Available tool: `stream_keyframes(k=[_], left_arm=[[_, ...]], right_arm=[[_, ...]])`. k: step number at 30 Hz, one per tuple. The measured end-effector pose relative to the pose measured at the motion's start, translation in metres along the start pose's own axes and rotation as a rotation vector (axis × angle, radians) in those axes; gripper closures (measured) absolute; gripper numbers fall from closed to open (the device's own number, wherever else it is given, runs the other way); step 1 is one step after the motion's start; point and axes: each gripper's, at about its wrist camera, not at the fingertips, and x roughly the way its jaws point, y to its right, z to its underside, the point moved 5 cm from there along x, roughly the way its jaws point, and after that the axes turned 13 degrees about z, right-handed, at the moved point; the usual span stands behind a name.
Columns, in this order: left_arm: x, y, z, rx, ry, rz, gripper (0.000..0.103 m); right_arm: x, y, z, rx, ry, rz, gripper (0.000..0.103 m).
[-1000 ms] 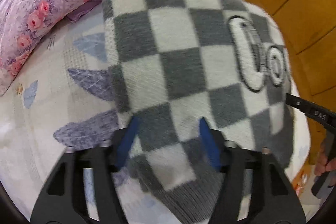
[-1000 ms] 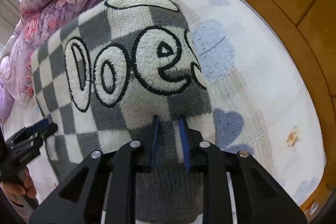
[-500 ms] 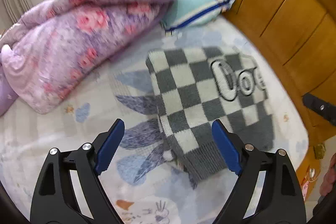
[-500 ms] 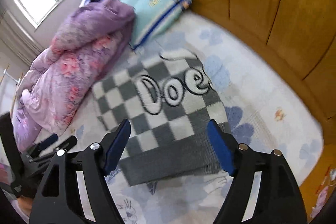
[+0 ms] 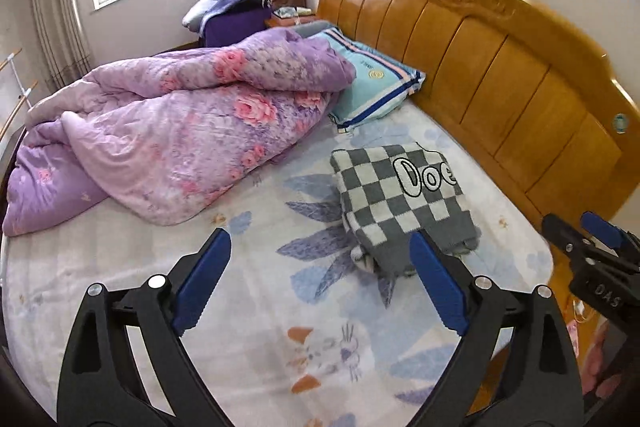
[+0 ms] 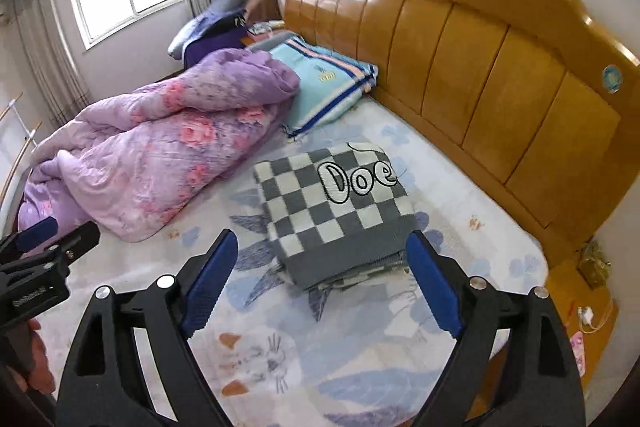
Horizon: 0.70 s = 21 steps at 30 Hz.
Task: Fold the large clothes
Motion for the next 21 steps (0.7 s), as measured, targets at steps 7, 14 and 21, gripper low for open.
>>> stream_keyframes(k=[7,14,21], left_arm=[[-0.101,-0.028,0.045,0.035,0.098,-0.059,0.008],[-0.15,-0.048,0.093,-0.006,0.099,-0.056,0.008],[-0.168,-0.051,0.124,-0.023,0.103,-0.098,0.008]], right_arm=[[-0.095,-0.033,0.037,0.076,0.051,-0.064,0.019],[-0.138,-0.063,0.073,0.049,0.039,-0.097,0.019],[-0.15,-0.09,0.104,-0.036,0.019,-0.128,0.019]])
